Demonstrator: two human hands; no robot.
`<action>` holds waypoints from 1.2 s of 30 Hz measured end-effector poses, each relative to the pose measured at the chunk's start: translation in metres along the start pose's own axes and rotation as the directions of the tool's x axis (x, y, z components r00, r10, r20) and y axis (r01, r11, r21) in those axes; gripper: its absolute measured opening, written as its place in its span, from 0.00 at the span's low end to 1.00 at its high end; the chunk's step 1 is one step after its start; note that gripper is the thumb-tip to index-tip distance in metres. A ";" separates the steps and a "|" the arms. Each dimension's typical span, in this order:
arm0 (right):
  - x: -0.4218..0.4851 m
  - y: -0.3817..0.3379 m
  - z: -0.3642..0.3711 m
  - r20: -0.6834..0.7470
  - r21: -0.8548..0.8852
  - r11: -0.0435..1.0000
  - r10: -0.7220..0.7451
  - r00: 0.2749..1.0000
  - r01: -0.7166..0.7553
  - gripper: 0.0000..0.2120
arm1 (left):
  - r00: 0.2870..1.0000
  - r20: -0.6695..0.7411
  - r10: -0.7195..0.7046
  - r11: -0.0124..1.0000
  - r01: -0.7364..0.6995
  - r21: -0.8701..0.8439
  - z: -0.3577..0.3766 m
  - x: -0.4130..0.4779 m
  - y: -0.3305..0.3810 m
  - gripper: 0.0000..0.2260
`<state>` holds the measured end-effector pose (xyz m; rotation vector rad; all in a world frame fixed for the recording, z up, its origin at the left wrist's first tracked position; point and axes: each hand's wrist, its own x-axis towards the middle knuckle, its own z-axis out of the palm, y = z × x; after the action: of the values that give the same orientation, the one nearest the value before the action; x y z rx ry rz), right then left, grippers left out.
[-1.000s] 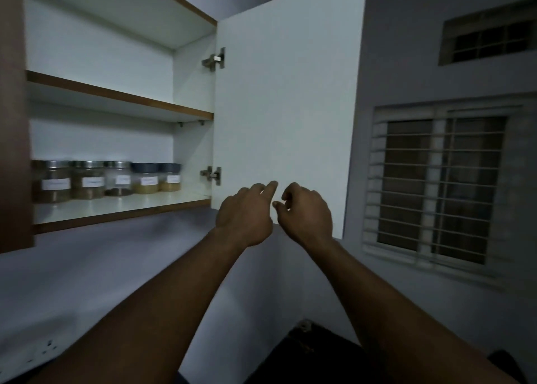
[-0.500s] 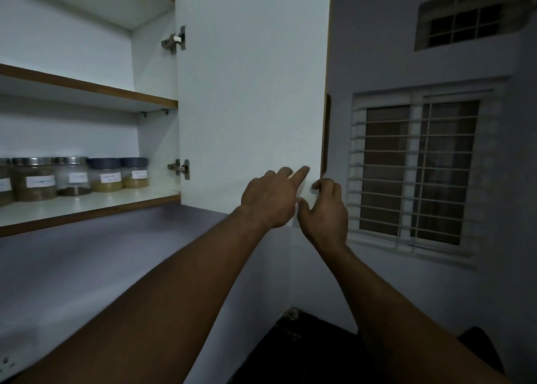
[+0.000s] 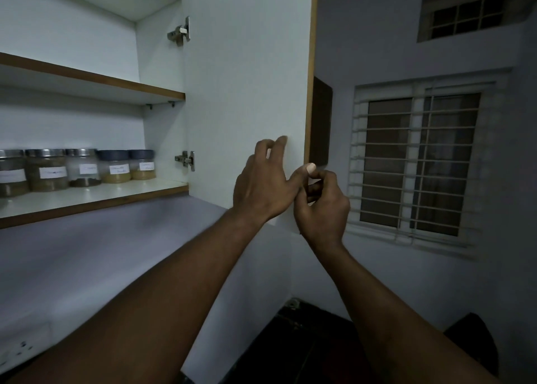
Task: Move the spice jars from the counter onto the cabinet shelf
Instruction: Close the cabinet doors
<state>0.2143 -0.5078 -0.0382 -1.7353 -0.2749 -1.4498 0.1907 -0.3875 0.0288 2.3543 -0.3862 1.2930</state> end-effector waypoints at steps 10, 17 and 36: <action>-0.053 -0.096 0.033 0.091 0.350 0.915 -0.248 0.965 0.202 0.19 | 0.968 -0.236 -0.081 0.995 0.063 -0.081 -0.089 -0.037 -0.059 0.32; -0.097 -0.160 0.089 0.214 0.414 0.893 -0.282 0.935 0.175 0.28 | 0.954 -0.275 -0.116 0.991 0.092 -0.097 -0.170 -0.071 -0.112 0.16; -0.143 -0.275 0.233 0.566 0.455 0.886 -0.366 0.738 0.090 0.25 | 0.938 -0.147 -0.314 0.583 0.313 0.750 -0.256 -0.108 -0.245 0.42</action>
<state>0.1606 -0.1243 -0.0368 -1.8280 -1.1220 -0.8083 0.0527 -0.0443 0.0025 2.8893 0.7370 1.4471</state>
